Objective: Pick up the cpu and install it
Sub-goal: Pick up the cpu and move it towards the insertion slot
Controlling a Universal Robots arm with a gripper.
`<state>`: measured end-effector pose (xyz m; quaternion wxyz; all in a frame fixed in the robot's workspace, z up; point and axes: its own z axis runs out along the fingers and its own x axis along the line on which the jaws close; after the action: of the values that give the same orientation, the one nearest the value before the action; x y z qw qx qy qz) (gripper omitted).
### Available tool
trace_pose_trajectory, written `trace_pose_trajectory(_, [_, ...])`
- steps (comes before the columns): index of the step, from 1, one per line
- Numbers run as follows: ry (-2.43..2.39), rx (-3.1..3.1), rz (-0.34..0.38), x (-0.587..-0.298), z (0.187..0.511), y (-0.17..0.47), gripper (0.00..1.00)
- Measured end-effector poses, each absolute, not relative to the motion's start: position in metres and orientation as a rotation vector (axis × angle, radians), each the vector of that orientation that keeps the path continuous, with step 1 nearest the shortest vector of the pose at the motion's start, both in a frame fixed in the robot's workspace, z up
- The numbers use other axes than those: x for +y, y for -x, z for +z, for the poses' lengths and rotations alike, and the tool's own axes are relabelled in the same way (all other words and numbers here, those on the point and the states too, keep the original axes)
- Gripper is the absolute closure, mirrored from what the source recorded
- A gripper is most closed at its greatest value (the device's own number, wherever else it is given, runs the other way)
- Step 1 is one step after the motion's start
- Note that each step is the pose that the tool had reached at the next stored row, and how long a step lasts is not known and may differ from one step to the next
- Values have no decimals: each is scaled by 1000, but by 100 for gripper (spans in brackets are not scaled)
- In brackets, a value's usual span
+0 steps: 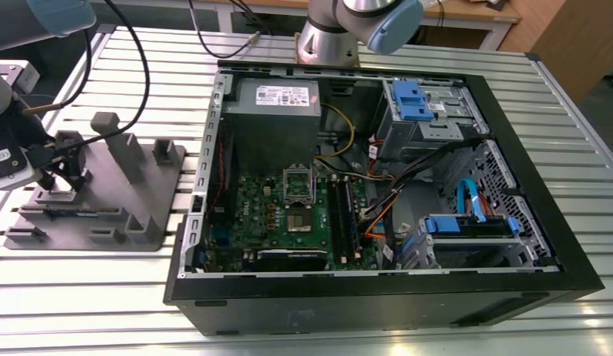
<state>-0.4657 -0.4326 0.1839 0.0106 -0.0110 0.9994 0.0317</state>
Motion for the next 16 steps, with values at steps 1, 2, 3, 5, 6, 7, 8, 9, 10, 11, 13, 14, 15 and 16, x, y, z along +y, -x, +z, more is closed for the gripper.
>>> trace_pose_trajectory(1, [34,3119,99,-433,184,466,53])
trace_pose_trajectory(2, [34,3119,99,-433,184,466,53])
trace_pose_trajectory(3, [34,3119,99,-433,184,466,53])
trace_pose_trajectory(5, [34,3119,99,-433,184,466,53])
trace_pose_trajectory(6, [34,3119,99,-433,184,466,53])
trace_pose_trajectory(7, [34,3119,99,-433,184,466,53])
trace_pose_trajectory(8, [34,3119,99,-433,184,466,53])
trace_pose_trajectory(9, [34,3119,99,-433,184,466,53])
trace_pose_trajectory(10, [34,3119,99,-433,184,466,53])
trace_pose_trajectory(11, [34,3119,99,-433,184,466,53])
trace_pose_trajectory(13, [34,3119,99,-433,184,465,53])
trace_pose_trajectory(14, [34,3119,99,-433,184,465,53])
trace_pose_trajectory(15, [34,3119,99,-433,184,465,53])
trace_pose_trajectory(16, [34,3119,99,-433,184,465,53])
